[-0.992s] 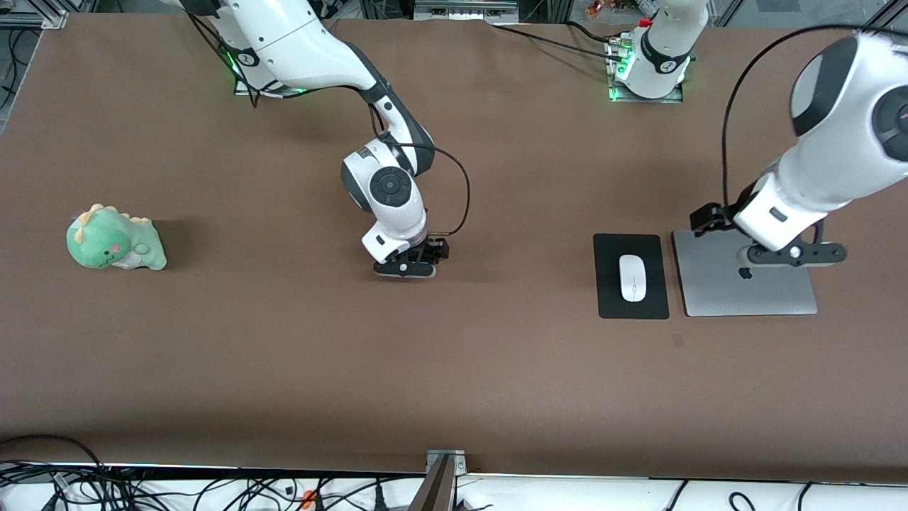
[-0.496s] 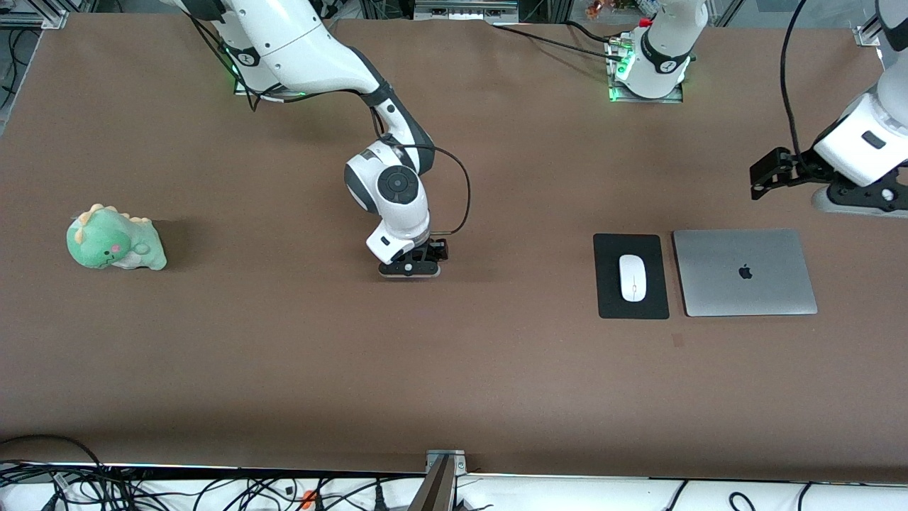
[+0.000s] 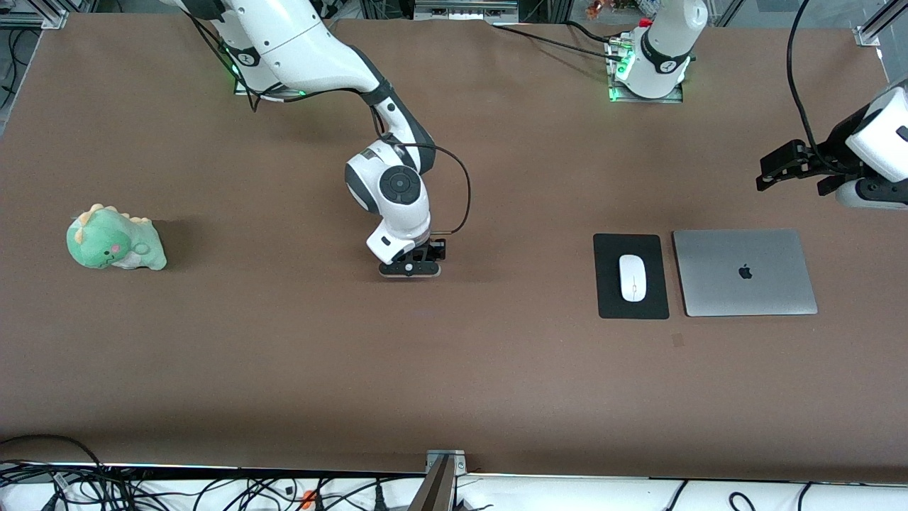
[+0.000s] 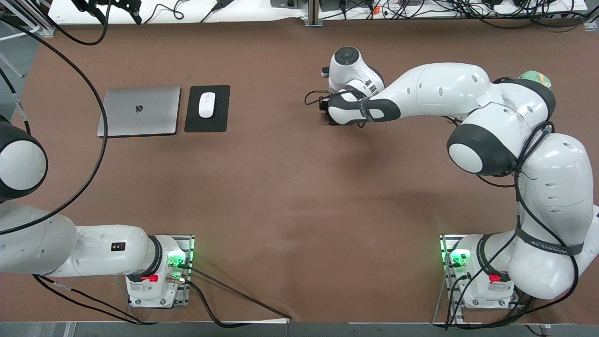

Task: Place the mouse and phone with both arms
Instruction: 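Carry the black phone with the right gripper toward the green plush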

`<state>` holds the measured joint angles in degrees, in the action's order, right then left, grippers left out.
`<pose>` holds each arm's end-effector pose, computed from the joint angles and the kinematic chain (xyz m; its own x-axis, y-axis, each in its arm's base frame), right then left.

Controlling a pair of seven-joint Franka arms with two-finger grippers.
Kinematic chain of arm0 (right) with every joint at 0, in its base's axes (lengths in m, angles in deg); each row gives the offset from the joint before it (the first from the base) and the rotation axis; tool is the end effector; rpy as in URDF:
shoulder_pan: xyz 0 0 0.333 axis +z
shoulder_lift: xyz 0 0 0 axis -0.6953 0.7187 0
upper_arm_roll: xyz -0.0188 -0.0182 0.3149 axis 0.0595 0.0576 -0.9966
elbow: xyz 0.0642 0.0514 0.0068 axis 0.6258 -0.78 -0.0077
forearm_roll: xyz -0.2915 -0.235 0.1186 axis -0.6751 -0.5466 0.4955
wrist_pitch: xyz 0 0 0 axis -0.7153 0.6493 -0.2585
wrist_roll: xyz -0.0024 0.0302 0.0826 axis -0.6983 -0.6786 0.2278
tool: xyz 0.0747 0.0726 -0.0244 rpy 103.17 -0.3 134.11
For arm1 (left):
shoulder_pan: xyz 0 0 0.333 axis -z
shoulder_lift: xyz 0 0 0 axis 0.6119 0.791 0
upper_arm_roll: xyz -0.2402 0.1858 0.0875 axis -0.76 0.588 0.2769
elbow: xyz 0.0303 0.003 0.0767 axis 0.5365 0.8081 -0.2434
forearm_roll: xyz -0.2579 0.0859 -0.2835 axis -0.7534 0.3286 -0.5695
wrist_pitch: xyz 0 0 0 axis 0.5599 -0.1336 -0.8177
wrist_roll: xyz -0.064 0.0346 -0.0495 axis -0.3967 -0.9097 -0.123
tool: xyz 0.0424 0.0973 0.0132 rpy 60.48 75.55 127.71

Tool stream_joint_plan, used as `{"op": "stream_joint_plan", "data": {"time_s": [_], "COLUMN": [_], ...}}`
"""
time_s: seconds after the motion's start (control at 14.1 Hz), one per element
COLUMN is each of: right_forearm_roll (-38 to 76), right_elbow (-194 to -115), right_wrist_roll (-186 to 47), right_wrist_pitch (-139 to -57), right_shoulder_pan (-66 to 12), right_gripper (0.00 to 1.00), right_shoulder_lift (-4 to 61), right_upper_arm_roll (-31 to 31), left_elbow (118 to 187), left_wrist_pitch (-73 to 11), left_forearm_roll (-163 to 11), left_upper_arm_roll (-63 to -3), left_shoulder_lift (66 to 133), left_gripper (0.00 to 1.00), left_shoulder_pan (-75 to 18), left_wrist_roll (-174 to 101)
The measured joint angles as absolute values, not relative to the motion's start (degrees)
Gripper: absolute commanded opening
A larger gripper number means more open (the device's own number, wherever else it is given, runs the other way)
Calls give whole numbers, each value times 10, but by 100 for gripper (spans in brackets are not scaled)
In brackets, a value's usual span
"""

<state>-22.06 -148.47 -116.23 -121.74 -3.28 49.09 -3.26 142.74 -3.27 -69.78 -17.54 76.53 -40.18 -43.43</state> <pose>0.5386 0.4351 0.1714 0.9974 0.0107 0.0707 0.0081 -0.9993 0.0377 0.5655 -0.0087 0.5966 0.9980 -0.0181 -0.0611 -0.0149 -0.9985 0.0523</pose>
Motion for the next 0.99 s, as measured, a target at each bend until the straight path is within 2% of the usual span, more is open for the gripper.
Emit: {"op": "stream_joint_plan", "data": {"time_s": [0.35, 0.64, 0.85, 0.99], "right_forearm_roll": [-221, -220, -220, -220], "right_elbow": [-1457, -1462, -1522, -1603], "right_wrist_roll": [-1058, -944, -873, -817], "right_wrist_pitch": [-1141, -1112, -1130, -1187], "right_shoulder_pan": [-84, -148, -211, -267], "right_gripper": [41, 34, 34, 34], "right_shoulder_lift": [490, 470, 424, 379], "right_upper_arm_roll": [-23, -21, -19, -18], "left_elbow": [1453, 1452, 1450, 1445], "left_wrist_pitch": [-58, -61, -62, -62], "left_forearm_roll": [-669, -655, -654, -654], "left_upper_arm_roll": [-189, -202, -200, -199], "left_shoulder_lift": [766, 765, 765, 765], "left_gripper": [100, 100, 100, 100], "left_shoulder_pan": [-393, -387, -390, -393], "left_wrist_roll": [-425, -411, -411, -411]}}
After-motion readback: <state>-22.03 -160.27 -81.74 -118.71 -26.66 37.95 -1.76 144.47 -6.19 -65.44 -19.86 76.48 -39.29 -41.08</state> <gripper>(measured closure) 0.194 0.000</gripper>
